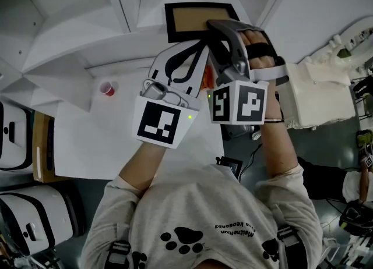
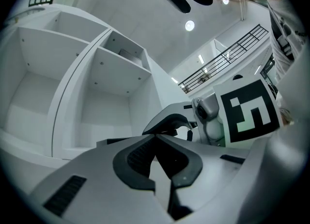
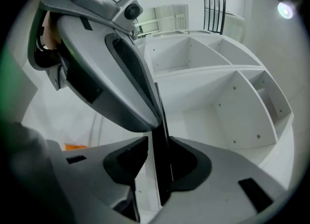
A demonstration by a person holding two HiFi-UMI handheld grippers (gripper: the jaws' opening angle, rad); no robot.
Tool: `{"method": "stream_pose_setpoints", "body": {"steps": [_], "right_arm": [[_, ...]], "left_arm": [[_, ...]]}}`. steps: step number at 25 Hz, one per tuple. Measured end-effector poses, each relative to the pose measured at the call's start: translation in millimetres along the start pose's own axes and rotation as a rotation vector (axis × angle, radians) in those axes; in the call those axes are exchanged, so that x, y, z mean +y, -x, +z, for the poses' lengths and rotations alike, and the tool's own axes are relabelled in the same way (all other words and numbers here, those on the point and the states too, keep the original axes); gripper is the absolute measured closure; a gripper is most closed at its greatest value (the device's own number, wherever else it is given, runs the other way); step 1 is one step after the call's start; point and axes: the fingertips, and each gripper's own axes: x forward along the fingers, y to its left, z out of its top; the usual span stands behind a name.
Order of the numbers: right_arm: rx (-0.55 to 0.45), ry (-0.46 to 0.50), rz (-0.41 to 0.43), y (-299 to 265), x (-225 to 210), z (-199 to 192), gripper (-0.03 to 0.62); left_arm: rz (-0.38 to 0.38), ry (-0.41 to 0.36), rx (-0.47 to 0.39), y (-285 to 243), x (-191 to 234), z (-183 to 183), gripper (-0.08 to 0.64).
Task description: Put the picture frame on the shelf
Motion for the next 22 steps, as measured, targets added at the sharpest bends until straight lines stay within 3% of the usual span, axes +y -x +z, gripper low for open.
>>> {"method": "stream_pose_setpoints", "body": {"steps": [1, 11, 15, 22], "right_arm": [[0.001, -0.006, 0.007, 0, 1, 0, 0.461], [0.029, -0.011, -0.028, 6, -2, -8, 0.453], [0.048, -0.025, -0.049, 11, -1, -12, 0.453], [0.064, -0.051, -0.065, 20, 1, -21, 0.453]], "left_arm": [[0.0, 0.001, -0.001, -1, 0, 0, 0.54], [-0.018, -0.012, 0.008, -17, 1, -5, 0.54], [-0.016, -0.014, 0.063, -21, 6, -16, 0.54], [0.005, -0.004, 0.08, -31, 15, -24, 0.54]]}}
